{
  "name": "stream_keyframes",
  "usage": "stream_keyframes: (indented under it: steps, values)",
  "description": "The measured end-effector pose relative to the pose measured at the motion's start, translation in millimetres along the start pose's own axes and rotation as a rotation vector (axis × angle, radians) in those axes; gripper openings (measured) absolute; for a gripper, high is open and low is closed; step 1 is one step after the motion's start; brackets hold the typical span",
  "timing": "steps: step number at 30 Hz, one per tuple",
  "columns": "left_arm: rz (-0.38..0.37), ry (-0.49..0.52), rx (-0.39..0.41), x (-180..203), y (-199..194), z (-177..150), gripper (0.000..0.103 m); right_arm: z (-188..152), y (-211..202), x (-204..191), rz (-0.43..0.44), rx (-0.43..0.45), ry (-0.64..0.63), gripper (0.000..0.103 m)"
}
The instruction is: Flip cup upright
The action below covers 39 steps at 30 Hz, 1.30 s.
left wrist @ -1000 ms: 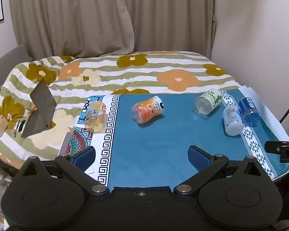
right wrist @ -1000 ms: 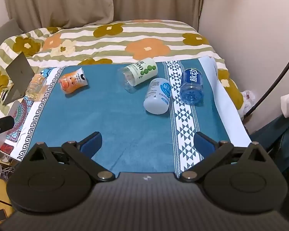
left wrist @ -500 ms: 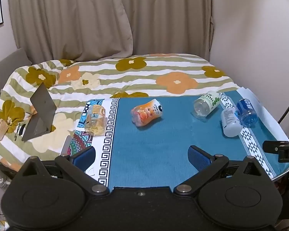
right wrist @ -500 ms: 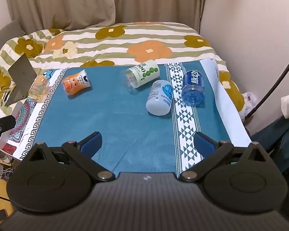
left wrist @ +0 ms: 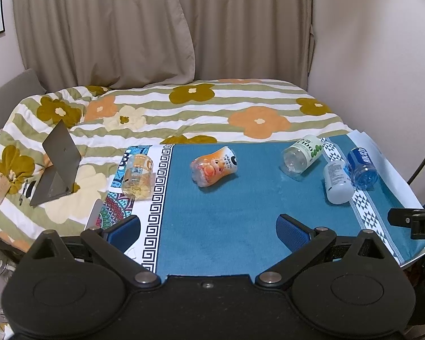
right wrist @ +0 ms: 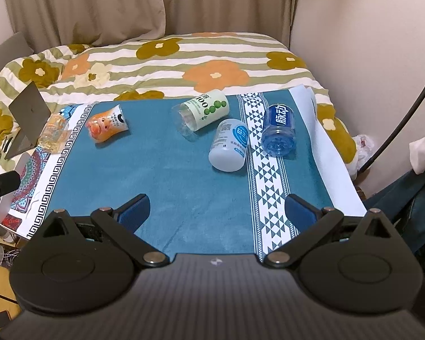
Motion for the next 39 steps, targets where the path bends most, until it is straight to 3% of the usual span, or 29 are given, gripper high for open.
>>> stream_keyframes:
  steps: [39]
  values:
    - [-0.002, 0.014, 0.01, -0.4, 1.4, -0.2, 0.103, -0.4, 3.4, 0.8, -0.01, -0.002, -0.001, 0.103]
Point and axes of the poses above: each gripper's, at about its wrist camera, not at the fingertips, and y roughly the way its jaws point, x to its right, z to its top, the point moved 7 cm from there along y, roughly the way its jaws point, and after that the axes turned 13 degrees about -x, right-handed, at the moved point
